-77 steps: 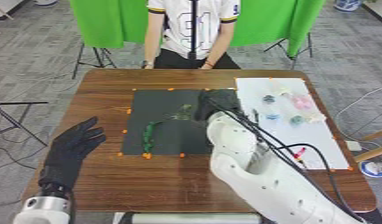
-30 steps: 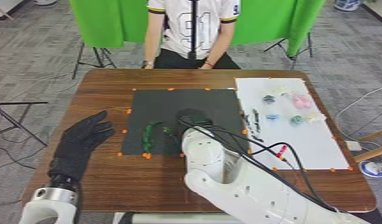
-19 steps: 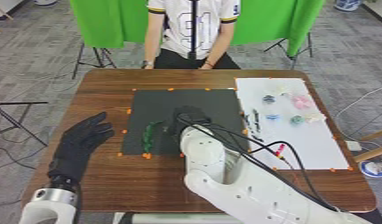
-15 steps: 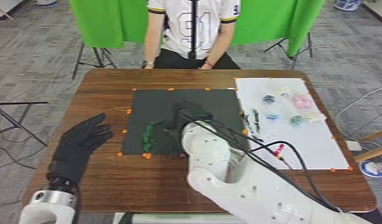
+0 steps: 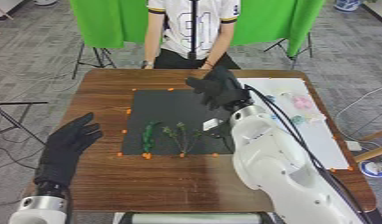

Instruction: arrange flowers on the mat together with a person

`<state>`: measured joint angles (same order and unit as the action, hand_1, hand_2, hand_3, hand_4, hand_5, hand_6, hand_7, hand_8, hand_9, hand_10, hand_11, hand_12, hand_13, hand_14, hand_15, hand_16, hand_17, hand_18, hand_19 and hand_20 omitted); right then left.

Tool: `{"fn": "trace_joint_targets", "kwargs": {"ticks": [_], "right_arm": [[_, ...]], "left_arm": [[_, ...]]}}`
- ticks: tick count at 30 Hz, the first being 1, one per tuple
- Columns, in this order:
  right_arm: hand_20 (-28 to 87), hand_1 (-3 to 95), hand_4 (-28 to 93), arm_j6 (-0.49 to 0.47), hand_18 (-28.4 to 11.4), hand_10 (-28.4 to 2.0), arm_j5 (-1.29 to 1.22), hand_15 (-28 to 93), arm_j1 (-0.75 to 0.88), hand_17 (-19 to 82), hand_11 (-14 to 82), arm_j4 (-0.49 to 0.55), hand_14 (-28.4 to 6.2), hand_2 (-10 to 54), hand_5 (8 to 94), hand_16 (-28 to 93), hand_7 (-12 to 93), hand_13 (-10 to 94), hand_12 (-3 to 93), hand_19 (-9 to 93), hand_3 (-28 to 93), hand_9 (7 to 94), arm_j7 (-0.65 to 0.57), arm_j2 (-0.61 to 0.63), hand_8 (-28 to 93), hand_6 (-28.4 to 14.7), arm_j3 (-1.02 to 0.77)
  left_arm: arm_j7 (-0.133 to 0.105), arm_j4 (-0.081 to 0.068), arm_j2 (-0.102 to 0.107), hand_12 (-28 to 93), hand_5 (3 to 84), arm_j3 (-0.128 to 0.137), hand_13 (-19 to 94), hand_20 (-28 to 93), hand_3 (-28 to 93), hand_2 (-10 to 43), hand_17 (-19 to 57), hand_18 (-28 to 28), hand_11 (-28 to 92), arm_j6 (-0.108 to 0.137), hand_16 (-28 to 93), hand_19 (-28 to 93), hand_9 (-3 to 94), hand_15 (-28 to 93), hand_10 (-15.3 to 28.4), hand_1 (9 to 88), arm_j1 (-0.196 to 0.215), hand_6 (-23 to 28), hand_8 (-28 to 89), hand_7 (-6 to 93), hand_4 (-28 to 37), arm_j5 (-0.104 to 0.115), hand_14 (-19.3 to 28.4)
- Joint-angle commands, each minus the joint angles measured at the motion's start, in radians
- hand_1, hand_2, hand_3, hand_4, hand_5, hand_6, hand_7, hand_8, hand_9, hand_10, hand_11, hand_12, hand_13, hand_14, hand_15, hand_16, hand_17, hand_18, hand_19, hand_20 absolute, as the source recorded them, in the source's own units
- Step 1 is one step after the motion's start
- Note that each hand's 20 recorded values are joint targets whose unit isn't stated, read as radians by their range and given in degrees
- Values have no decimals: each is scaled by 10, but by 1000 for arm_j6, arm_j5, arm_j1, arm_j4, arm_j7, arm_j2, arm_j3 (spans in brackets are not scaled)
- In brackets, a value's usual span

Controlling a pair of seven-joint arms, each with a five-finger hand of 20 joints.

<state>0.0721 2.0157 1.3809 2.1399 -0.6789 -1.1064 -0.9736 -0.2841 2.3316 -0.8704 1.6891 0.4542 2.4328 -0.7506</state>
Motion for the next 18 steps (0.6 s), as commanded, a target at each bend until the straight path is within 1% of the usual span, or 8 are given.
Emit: {"fn": "trace_joint_targets", "kwargs": {"ticks": [1, 3, 5, 7, 9, 12, 14, 18], "right_arm": [[43, 241, -209, 301, -248, -182, -201, 603, 269, 358, 255, 22, -164, 113, 714, 135, 134, 686, 171, 894, 614, 772, 236, 91, -99, -47, -206], [37, 236, -214, 295, -248, -184, -333, 594, 350, 335, 243, 30, -170, 113, 689, 127, 135, 659, 166, 872, 628, 742, 341, 97, -101, -47, -285], [35, 222, -221, 258, -245, -188, -546, 578, 428, 292, 222, 27, -183, 114, 642, 114, 135, 614, 158, 827, 648, 687, 445, 70, -103, -41, -380], [62, 202, -234, 134, -246, -194, -767, 563, 488, 239, 202, 6, -203, 117, 587, 96, 133, 553, 150, 761, 671, 622, 526, 22, -108, -41, -487], [99, 193, -247, 213, -239, -201, -830, 560, 528, 196, 185, 8, -221, 118, 530, 80, 133, 492, 145, 703, 689, 558, 568, 40, -111, -44, -504], [112, 176, -252, 166, -236, -201, -890, 540, 587, 159, 171, 4, -227, 117, 505, 69, 124, 441, 141, 658, 708, 524, 604, 23, -105, -41, -581], [122, 167, -256, 142, -235, -200, -956, 527, 622, 148, 162, -2, -228, 117, 496, 69, 127, 429, 142, 638, 717, 510, 633, 7, -105, -38, -622], [132, 154, -260, 144, -238, -199, -1022, 507, 670, 129, 150, -5, -237, 117, 475, 69, 125, 403, 142, 614, 722, 488, 670, -13, -107, -33, -668]], "left_arm": [[-95, -8, 15, 78, 371, 18, 235, 41, 778, 65, -74, 212, 323, 12, -140, 544, 335, 576, 197, 188, 57, 88, -112, 154, -283, -3, 263], [-91, -8, 12, 78, 352, 31, 234, 42, 779, 55, -76, 214, 315, 17, -139, 544, 328, 573, 192, 184, 61, 72, -112, 151, -283, -36, 263], [-105, -8, 15, 79, 337, 39, 234, 45, 780, 45, -78, 216, 307, 20, -137, 544, 320, 566, 187, 178, 59, 59, -112, 153, -283, -25, 259], [-114, 0, 18, 82, 327, 59, 234, 49, 781, 40, -79, 217, 302, 27, -133, 544, 316, 563, 184, 175, 70, 51, -113, 153, -283, -21, 258], [-111, 2, 15, 86, 321, 75, 235, 54, 781, 39, -80, 217, 301, 28, -127, 543, 314, 566, 182, 174, 71, 47, -114, 157, -283, -30, 256], [-118, 3, 6, 91, 319, 83, 239, 62, 780, 38, -81, 217, 299, 32, -116, 541, 313, 588, 180, 173, 83, 46, -116, 159, -283, -21, 255], [-109, 3, -4, 93, 318, 86, 241, 68, 781, 38, -81, 217, 298, 29, -115, 538, 313, 598, 178, 173, 98, 45, -117, 159, -283, -20, 257], [-98, -2, -23, 91, 324, 68, 237, 70, 779, 45, -82, 214, 289, 18, -122, 521, 313, 579, 177, 172, 97, 48, -117, 158, -283, -17, 256]]}}
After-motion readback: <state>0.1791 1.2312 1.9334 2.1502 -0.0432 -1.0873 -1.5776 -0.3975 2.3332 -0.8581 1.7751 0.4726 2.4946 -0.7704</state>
